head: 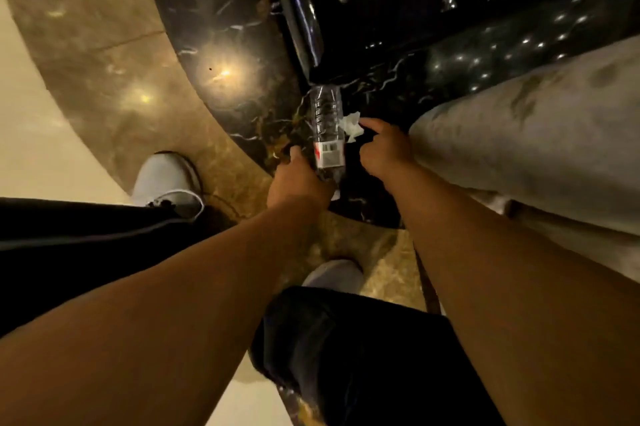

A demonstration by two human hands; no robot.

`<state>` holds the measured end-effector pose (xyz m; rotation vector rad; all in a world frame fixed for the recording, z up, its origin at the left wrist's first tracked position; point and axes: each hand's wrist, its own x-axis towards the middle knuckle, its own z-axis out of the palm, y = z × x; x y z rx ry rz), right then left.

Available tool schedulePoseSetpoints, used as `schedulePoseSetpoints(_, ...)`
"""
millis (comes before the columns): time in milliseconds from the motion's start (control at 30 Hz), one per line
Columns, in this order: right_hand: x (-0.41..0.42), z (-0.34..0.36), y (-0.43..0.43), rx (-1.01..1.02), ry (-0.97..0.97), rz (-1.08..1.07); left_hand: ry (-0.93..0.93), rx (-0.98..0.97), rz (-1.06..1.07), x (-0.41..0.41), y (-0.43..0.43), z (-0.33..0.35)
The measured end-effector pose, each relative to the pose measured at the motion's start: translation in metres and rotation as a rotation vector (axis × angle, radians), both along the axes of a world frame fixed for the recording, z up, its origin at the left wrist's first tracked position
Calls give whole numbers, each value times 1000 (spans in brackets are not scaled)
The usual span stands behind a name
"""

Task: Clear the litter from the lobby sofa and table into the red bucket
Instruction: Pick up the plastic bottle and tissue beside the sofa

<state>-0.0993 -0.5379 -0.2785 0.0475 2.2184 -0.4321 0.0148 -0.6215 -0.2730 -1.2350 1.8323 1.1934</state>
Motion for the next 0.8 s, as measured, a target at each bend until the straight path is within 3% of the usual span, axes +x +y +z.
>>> schedulePoseSetpoints(200,-12,-100,-6,78,5,67,-92,55,153,-32,27,-83)
schedulePoseSetpoints(267,-14,-124,-11,137,101,-17,-142,46,173,-40,26,-98)
schedulePoseSetpoints(433,-22,-132,-20,104,99,-27,-139,118,229,-45,8,-117)
schedulePoseSetpoints(600,-7,-76,-19,51,129,-65,-67,168,248,-26,-1,-79)
schedulePoseSetpoints(800,42,77,6,25,151,-10,-62,117,174,6,-23,71)
